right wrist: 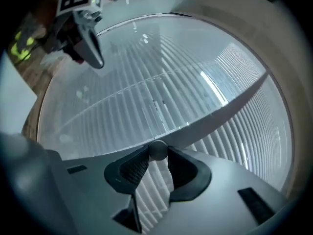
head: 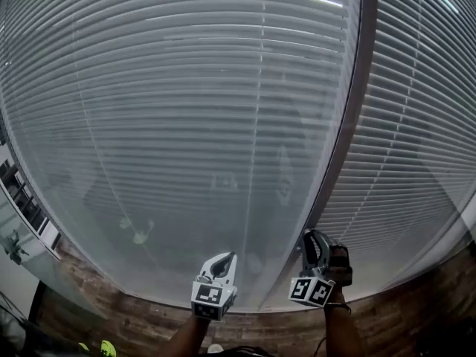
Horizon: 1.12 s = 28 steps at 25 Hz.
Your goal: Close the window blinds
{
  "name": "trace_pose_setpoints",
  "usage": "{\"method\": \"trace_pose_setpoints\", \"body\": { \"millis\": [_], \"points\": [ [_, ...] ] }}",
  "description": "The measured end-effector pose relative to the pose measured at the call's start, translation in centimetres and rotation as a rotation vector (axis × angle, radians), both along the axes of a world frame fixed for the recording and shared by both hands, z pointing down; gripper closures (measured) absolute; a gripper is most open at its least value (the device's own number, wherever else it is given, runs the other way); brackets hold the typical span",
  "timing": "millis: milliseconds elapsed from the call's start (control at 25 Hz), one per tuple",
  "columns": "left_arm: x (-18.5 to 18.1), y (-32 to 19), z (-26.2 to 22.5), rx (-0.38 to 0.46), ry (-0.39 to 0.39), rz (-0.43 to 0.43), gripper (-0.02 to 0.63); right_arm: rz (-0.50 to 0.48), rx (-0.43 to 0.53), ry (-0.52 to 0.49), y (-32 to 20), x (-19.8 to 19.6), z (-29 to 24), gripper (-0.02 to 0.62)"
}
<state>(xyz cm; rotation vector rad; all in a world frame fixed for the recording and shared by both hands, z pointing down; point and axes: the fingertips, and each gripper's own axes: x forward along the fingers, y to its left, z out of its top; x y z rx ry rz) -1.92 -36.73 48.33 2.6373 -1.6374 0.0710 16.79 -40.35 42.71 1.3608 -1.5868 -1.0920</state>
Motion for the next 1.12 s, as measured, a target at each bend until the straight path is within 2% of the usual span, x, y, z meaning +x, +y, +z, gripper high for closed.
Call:
{"method": "trace_pose_setpoints", "body": {
  "millis": [120, 200, 640, 760, 880, 920, 1040, 1120],
  "points": [
    [0.1, 0.1, 0.0, 0.000, -0.002, 0.006, 0.606, 0.008, 0.010, 0.186, 0.1, -0.1, 0.2, 0.469],
    [0.2, 0.2, -0.2, 0.001, -0.003, 0.009, 0.606, 0.006, 0.011, 0.234, 0.1, -0.1, 0.2, 0.469],
    [0.4, 0.3, -0.3, 0.003, -0.003, 0.013, 0.606, 0.009, 0.026, 0.190, 0.1, 0.0, 0.3, 0.469],
    [0.6, 0.3, -0.1, 0.005, -0.007, 0.012, 0.606, -0.008, 0.038, 0.061, 0.4, 0.0, 0.2, 0.469],
    [1.1, 0.3, 0.6, 0.004, -0.008, 0.009, 0.606, -0.045, 0.028, -0.145, 1.2, 0.2, 0.4, 0.469],
    [1.3, 0.4, 0.7, 0.003, -0.009, 0.007, 0.606, -0.068, 0.002, -0.244, 1.6, 0.2, 0.5, 0.469],
    [1.4, 0.7, 0.6, 0.002, -0.013, -0.001, 0.606, -0.189, -0.128, -0.625, 2.8, -0.5, 0.3, 0.469],
    [1.5, 0.7, 0.2, 0.005, -0.015, 0.000, 0.606, -0.240, -0.154, -0.779, 3.5, -1.0, -0.4, 0.469]
  ]
}}
